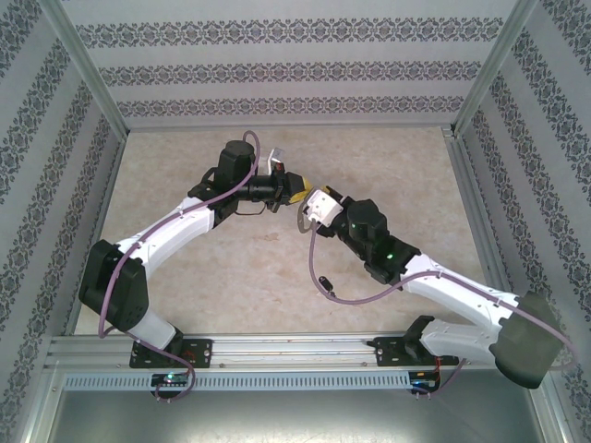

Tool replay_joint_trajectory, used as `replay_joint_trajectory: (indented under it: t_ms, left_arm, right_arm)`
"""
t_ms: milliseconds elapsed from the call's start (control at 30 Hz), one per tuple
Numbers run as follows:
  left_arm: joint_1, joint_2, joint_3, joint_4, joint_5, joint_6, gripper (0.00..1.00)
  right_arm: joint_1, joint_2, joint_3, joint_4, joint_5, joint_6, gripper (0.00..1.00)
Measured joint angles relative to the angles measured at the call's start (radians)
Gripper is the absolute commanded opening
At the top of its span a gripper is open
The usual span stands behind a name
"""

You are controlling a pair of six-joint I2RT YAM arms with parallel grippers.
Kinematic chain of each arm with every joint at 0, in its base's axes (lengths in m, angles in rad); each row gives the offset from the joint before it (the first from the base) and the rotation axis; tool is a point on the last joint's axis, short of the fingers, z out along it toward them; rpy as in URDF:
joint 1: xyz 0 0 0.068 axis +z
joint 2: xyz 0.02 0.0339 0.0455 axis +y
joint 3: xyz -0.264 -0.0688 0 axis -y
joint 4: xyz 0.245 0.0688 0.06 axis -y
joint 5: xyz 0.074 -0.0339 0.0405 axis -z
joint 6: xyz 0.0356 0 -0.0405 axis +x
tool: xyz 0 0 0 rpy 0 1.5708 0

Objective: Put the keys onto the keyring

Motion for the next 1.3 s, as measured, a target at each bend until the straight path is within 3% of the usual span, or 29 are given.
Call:
replay_joint_trajectory:
  t_ms: [467,800,1100,1200,1300]
  left_arm:
    - [0.0,0.0,0.0,0.0,0.002,0.0,0.0]
    - [0.0,0.0,0.001,-0.001,-0.004,0.008,0.0]
    - [0.001,0.0,0.004,0.0,-0.015,0.014,0.01]
    - [0.001,0.0,0.003,0.006,-0.019,0.012,0.1]
    - [0.0,0.0,0.003,0.028,-0.025,0.0,0.14]
  right_arm:
    - [-0.018,0.01,0.018,0.002,-0.023,0.0,0.28]
    - [-0.018,0.025,0.032,-0.03,-0.05,0.002,0.0]
    - [-0.025,0.032,0.05,-0.048,-0.06,0.009,0.0]
    - [-0.047,0.032,0.053,-0.054,-0.091,0.042,0.0]
    - [-0.079,0.029,0.058,-0.054,-0.156,0.092,0.0]
